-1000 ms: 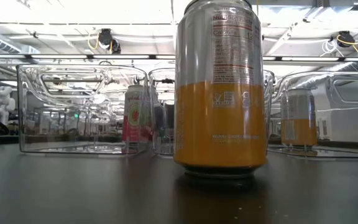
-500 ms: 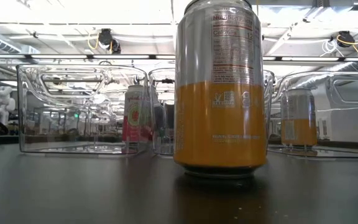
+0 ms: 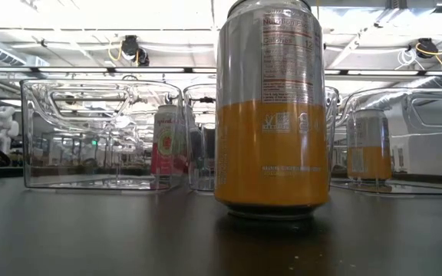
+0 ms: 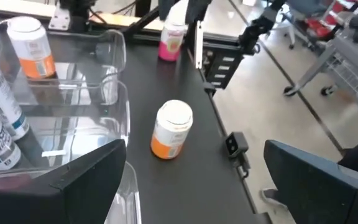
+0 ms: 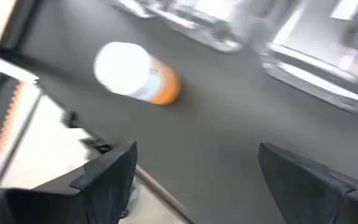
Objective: Sort soda cans
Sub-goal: Put the yellow-white soda can into the right transparent bin
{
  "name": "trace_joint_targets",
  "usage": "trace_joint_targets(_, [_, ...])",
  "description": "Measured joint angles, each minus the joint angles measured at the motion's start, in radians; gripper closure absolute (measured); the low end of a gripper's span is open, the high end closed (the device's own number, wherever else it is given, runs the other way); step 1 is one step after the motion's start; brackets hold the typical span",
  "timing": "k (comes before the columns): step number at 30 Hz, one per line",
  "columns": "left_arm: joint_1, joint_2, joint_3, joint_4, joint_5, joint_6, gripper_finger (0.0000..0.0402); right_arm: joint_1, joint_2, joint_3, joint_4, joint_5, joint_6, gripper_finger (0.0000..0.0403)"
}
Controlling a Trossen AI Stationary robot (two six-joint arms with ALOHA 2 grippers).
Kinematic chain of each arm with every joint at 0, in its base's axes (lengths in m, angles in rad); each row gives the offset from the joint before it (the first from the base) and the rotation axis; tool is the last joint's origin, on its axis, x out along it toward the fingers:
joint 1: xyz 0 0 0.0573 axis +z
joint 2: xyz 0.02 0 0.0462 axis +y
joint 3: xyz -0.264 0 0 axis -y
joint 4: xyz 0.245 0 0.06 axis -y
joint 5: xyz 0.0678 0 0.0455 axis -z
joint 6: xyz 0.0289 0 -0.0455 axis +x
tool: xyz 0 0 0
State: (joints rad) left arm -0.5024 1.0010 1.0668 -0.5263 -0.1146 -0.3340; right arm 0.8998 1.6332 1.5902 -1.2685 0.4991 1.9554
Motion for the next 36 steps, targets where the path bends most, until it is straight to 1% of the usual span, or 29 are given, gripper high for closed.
trace_joint_targets(5, [-0.020, -0.023, 0.000, -0.046, 0.005, 0.000, 0.0013, -0.127, 0.040, 0.000, 0.246, -0.021, -0.242, 0.0076])
trace_joint_targets(9, [-0.030, -0.024, 0.000, -0.125, 0.006, -0.021, 0.0013, -0.222, 0.079, 0.001, 0.397, -0.136, -0.365, 0.0076])
trace_joint_targets(11, [-0.033, -0.024, -0.001, -0.158, 0.006, -0.031, 0.0013, -0.253, 0.106, 0.019, 0.414, -0.173, -0.396, 0.0076])
trace_joint_targets(14, [-0.040, -0.024, -0.001, -0.202, 0.006, -0.051, 0.0013, -0.284, 0.155, 0.086, 0.384, -0.199, -0.425, 0.0076])
trace_joint_targets(17, [-0.051, -0.024, -0.001, -0.226, 0.006, -0.051, 0.0013, -0.306, 0.219, 0.205, 0.281, -0.217, -0.435, 0.0076])
trace_joint_targets(19, [-0.055, -0.024, -0.001, -0.235, 0.006, -0.049, 0.0013, -0.317, 0.280, 0.310, 0.187, -0.223, -0.447, 0.0076])
trace_joint_targets(24, [-0.055, -0.024, -0.001, -0.262, 0.006, -0.045, 0.0013, -0.350, 0.466, 0.604, -0.056, -0.282, -0.476, 0.0076])
trace_joint_targets(27, [-0.055, -0.024, -0.001, -0.285, 0.006, -0.044, 0.0013, -0.366, 0.577, 0.736, -0.166, -0.327, -0.479, 0.0076])
trace_joint_targets(29, [-0.055, -0.025, -0.001, -0.291, 0.006, -0.044, 0.0013, -0.377, 0.622, 0.765, -0.198, -0.351, -0.448, 0.0076])
trace_joint_targets(31, [-0.055, -0.026, -0.001, -0.300, 0.006, -0.042, 0.0013, -0.384, 0.626, 0.737, -0.176, -0.378, -0.423, 0.0076])
trace_joint_targets(36, [-0.055, -0.035, -0.001, -0.307, 0.006, -0.022, 0.0013, -0.391, 0.638, 0.732, -0.129, -0.372, -0.386, 0.0076])
